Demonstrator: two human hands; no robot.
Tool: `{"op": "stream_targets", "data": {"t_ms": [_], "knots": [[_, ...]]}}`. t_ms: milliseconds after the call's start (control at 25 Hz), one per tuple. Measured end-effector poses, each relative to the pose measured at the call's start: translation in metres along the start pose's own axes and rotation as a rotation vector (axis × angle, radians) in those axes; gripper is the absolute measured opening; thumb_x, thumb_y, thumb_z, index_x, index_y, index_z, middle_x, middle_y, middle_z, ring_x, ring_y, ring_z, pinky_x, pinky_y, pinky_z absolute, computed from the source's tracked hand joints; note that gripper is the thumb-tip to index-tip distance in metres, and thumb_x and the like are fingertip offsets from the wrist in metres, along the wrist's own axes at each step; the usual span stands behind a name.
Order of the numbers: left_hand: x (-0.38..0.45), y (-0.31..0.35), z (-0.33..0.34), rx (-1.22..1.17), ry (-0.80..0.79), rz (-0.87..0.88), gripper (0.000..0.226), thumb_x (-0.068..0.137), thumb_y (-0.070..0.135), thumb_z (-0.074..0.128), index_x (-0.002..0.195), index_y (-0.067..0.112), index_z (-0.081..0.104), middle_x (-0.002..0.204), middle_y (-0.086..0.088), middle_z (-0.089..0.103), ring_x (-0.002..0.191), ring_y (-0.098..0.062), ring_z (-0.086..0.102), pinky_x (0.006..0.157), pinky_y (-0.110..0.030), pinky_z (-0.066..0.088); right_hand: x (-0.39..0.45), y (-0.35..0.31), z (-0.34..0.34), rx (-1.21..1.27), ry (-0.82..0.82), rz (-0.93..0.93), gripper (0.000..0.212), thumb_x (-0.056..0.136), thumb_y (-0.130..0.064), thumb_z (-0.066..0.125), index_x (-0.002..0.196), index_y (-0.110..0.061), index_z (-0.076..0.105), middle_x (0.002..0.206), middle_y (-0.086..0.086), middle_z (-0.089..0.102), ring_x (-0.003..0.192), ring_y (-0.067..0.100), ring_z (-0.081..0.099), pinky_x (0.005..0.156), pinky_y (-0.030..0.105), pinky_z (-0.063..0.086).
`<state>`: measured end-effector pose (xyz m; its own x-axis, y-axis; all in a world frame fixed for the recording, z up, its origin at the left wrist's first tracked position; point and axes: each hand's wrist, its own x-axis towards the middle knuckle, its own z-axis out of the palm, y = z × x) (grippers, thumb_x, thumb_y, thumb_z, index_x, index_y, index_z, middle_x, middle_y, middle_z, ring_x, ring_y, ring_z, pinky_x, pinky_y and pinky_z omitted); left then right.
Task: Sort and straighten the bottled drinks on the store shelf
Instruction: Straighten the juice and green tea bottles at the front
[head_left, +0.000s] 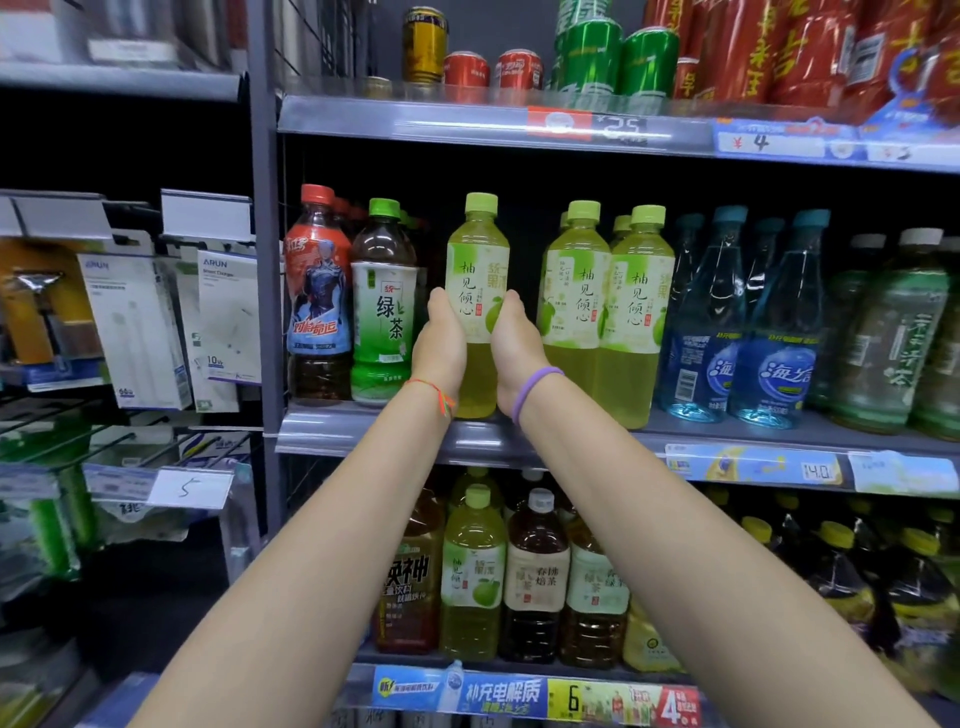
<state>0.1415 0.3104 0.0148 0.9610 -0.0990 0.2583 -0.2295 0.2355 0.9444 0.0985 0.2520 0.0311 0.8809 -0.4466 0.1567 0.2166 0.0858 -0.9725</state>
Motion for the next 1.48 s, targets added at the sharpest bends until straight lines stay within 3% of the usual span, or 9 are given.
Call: {"op": "stream_targets", "data": {"t_ms": [160, 240, 320, 400, 520, 600, 760, 920, 1480], "knots": [[-0.001, -0.001, -0.004, 0.061, 0.037, 0.018, 0.059, 0.094, 0.06, 0.02, 0.089, 0.027, 0.069, 0.108, -0.005, 0.071, 0.105, -0.028, 0.064, 0.101, -0.044, 0.049, -0.006, 0.002, -0.01, -0.238, -0.038, -0.116, 0.037, 0.091, -0.034, 0.04, 0.106, -0.014, 0.067, 0.109, 0.01, 0.071, 0.108, 0.032, 0.064, 0.099, 0.048, 0.049], [-0.011, -0.003, 0.001, 0.229, 0.084, 0.096, 0.057, 0.097, 0.057, 0.025, 0.116, 0.018, 0.063, 0.118, -0.003, 0.064, 0.109, -0.027, 0.059, 0.099, -0.04, 0.046, -0.023, -0.009, -0.035, -0.43, 0.066, -0.421, 0.031, 0.087, -0.025, 0.042, 0.092, -0.009, 0.068, 0.093, 0.013, 0.073, 0.093, 0.032, 0.069, 0.084, 0.046, 0.056], [-0.032, -0.008, 0.007, 0.551, 0.202, 0.364, 0.061, 0.097, 0.052, 0.039, 0.14, 0.009, 0.043, 0.131, -0.01, 0.054, 0.12, -0.03, 0.051, 0.1, -0.041, 0.042, -0.037, -0.03, -0.074, -0.423, 0.332, -0.783, 0.026, 0.086, -0.02, 0.044, 0.081, -0.012, 0.068, 0.073, 0.007, 0.071, 0.074, 0.029, 0.069, 0.068, 0.04, 0.056], [-0.056, -0.015, 0.016, 0.873, 0.318, 0.756, 0.073, 0.092, 0.046, 0.048, 0.149, 0.002, 0.032, 0.148, -0.022, 0.04, 0.139, -0.037, 0.036, 0.115, -0.048, 0.029, -0.034, -0.05, -0.114, -0.334, 0.565, -0.918, 0.026, 0.085, -0.018, 0.043, 0.087, -0.013, 0.068, 0.079, 0.004, 0.07, 0.078, 0.025, 0.065, 0.071, 0.039, 0.052], [-0.061, -0.026, 0.041, 0.953, 0.223, 1.099, 0.069, 0.09, 0.033, 0.051, 0.148, -0.001, 0.037, 0.153, -0.026, 0.035, 0.144, -0.041, 0.03, 0.12, -0.053, 0.025, -0.008, -0.043, -0.141, -0.4, 0.562, -0.604, 0.027, 0.096, -0.022, 0.037, 0.106, -0.015, 0.062, 0.096, -0.001, 0.062, 0.095, 0.021, 0.054, 0.079, 0.031, 0.04], [-0.062, -0.027, 0.056, 0.934, 0.125, 1.014, 0.071, 0.09, 0.031, 0.054, 0.151, 0.002, 0.032, 0.155, -0.026, 0.031, 0.144, -0.04, 0.032, 0.117, -0.049, 0.032, 0.008, -0.027, -0.142, -0.388, 0.381, -0.371, 0.04, 0.102, -0.039, 0.029, 0.097, -0.02, 0.063, 0.097, -0.002, 0.064, 0.097, 0.021, 0.056, 0.082, 0.032, 0.041], [-0.06, -0.032, 0.072, 0.877, 0.027, 0.825, 0.085, 0.091, 0.029, 0.058, 0.158, 0.013, 0.008, 0.159, -0.023, 0.018, 0.13, -0.038, 0.049, 0.096, -0.044, 0.053, 0.042, -0.007, -0.155, -0.038, 0.144, -0.087, 0.068, 0.091, -0.073, 0.026, 0.122, -0.028, 0.067, 0.121, 0.0, 0.07, 0.116, 0.021, 0.06, 0.108, 0.043, 0.04], [-0.057, -0.036, 0.075, 0.824, 0.025, 0.847, 0.089, 0.09, 0.025, 0.057, 0.156, 0.023, -0.002, 0.148, -0.02, 0.032, 0.104, -0.033, 0.06, 0.073, -0.041, 0.058, 0.065, 0.003, -0.164, 0.048, 0.066, -0.076, 0.069, 0.077, -0.077, 0.043, 0.121, -0.031, 0.069, 0.119, 0.002, 0.071, 0.121, 0.026, 0.06, 0.111, 0.053, 0.037], [-0.059, -0.039, 0.062, 1.166, 0.352, 0.897, 0.082, 0.083, 0.028, 0.061, 0.153, 0.009, 0.024, 0.138, -0.025, 0.049, 0.121, -0.04, 0.052, 0.096, -0.05, 0.042, 0.053, 0.002, -0.138, 0.29, -0.294, -0.051, 0.054, 0.099, -0.05, 0.039, 0.136, -0.016, 0.058, 0.131, 0.013, 0.063, 0.123, 0.03, 0.059, 0.11, 0.049, 0.04]]}}
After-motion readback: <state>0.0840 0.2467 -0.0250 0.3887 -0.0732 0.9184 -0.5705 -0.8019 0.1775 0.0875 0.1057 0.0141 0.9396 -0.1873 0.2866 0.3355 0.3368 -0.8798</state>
